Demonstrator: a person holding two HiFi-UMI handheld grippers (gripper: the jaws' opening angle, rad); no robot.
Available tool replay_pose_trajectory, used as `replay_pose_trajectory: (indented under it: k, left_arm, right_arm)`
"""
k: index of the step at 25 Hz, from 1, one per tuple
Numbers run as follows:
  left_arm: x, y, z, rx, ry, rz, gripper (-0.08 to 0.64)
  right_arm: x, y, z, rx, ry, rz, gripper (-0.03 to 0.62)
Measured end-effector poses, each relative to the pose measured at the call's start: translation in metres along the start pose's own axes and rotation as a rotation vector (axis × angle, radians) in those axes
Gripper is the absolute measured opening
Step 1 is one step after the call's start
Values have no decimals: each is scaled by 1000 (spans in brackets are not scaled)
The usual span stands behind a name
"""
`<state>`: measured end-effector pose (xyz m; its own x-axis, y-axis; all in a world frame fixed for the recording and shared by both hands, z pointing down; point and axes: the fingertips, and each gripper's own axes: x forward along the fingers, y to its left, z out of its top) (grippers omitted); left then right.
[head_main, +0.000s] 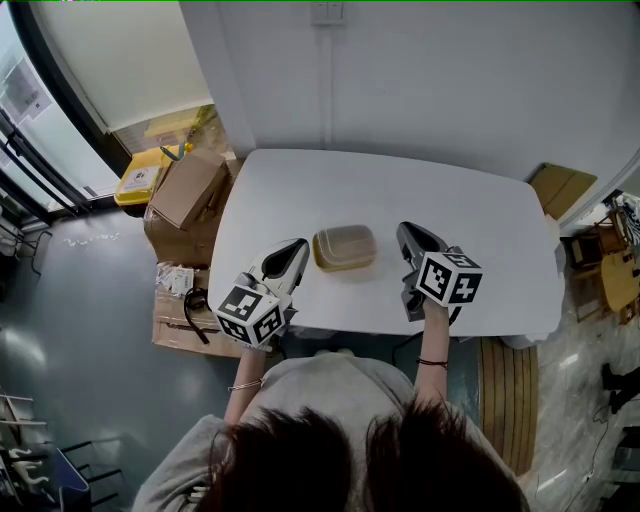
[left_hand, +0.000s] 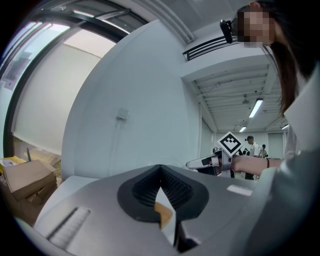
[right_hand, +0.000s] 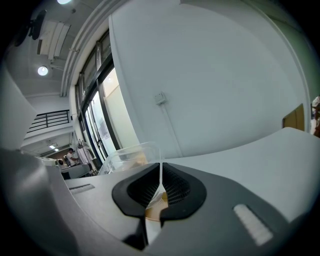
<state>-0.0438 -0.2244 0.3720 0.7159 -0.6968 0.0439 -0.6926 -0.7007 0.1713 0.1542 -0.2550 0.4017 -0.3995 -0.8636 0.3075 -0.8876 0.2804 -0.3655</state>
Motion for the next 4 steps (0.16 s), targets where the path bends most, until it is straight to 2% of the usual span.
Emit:
replay_pose_trajectory:
  k: [4]
  left_arm:
    - [2,-2,-2,14,7,0,-9]
  right_arm:
    - [-1,-1,-1,-15,1,3,29]
